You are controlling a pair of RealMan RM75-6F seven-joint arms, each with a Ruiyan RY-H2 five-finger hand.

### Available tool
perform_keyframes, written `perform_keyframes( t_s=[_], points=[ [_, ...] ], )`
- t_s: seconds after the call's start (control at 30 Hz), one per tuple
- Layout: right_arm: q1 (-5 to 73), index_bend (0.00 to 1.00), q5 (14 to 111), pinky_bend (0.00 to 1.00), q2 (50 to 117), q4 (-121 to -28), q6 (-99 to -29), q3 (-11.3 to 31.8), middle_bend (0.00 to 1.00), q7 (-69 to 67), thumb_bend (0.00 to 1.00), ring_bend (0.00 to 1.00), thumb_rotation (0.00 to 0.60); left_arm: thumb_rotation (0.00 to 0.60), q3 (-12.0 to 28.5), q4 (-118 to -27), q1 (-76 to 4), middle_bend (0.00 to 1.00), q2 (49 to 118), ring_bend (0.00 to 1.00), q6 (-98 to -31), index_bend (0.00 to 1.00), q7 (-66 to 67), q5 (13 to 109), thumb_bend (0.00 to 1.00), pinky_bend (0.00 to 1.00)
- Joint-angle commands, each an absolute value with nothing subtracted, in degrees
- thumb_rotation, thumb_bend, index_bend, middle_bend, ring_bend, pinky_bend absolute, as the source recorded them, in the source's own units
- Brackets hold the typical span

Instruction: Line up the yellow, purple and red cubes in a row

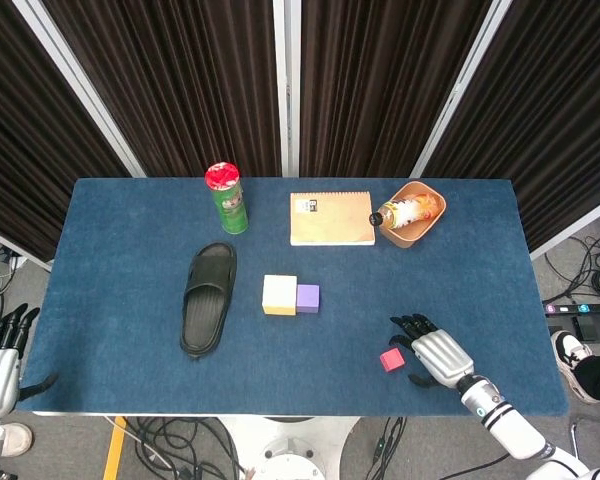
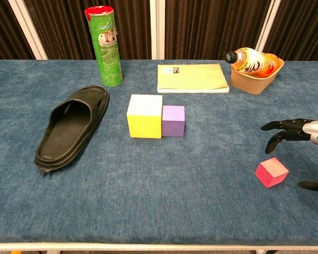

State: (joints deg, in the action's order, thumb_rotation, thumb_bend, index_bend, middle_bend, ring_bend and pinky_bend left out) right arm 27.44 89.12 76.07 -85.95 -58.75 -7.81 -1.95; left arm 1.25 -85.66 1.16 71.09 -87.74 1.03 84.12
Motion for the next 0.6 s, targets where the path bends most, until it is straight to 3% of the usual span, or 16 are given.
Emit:
perform_keyframes(
  t_s=[0.03,0.17,0.43,0.6],
  points=[
    [27.5,0.28,89.0,0.00,77.2,-84.8,-58.3,-7.2,0.04,-2.1,0.15,0.00,0.600,0.600,1.2,-85.7,1.3,0.16,71.1,0.11,-87.7,0.13,1.0,83.9,0.06,0.16],
    [27.7,0.30,88.7,0.00,78.6,-83.6,-57.4,-6.6,0.04,-2.3,0.16,0.00,0.600,0.600,1.1,-85.5,1.4,0.16,71.1,0.11,-87.5,0.14,0.8,83.7,0.06,0.16],
    [27.9,0.45,87.5,0.00,81.4,-81.5,-56.6,-5.1,0.09,-2.5,0.22,0.00,0.600,0.600,1.2,-85.1,1.4,0.16,71.2,0.11,-87.6,0.13,0.4,83.7,0.06,0.16],
    [28.0,0.52,84.1,0.00,82.4,-82.4,-57.8,-1.1,0.11,-3.0,0.25,0.00,0.600,0.600,1.2,-84.8,1.5,0.16,71.3,0.11,-87.6,0.14,0.1,83.8,0.06,0.16]
  ],
)
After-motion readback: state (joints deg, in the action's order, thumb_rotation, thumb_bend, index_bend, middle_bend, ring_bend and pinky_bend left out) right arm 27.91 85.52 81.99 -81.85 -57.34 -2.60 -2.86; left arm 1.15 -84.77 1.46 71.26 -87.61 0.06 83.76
